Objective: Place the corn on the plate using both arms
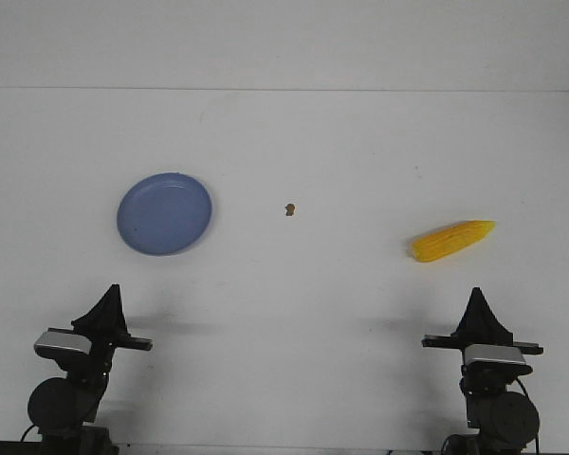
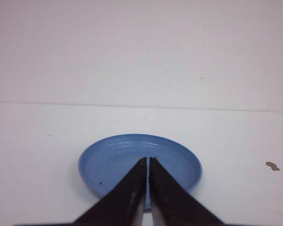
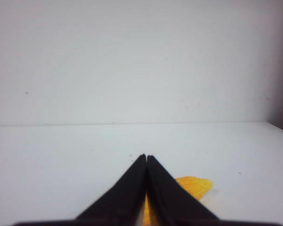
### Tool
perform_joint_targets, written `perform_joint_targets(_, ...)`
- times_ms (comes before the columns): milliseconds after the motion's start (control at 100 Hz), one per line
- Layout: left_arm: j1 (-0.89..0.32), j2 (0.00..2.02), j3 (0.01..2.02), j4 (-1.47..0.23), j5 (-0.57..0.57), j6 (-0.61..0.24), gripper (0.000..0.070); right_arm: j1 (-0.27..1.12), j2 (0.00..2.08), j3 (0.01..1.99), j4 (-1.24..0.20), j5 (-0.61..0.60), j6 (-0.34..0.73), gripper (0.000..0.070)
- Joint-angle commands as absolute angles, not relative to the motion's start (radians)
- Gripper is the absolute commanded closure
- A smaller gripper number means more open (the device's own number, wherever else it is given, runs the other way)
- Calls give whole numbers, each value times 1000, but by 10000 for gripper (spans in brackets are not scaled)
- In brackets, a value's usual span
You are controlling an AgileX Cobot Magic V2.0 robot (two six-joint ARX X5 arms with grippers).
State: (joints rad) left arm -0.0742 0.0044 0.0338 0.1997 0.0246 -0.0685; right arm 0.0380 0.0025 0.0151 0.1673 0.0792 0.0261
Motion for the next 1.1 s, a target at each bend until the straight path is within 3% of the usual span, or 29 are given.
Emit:
perform_joint_targets(0, -74, 3, 14, 210, 22, -68, 688, 39, 1, 12, 179, 79, 25, 693)
perform_joint_targets(680, -74, 3, 25, 211, 22, -70, 688, 39, 1, 12, 186, 79, 25, 693)
perform_joint_targets(870, -74, 9, 106, 129, 22, -117, 688, 39, 1, 27, 249, 79, 34, 693)
perform_joint_targets(1090, -73, 113, 321, -52, 22, -152, 688, 39, 19, 199, 14, 80, 53, 693)
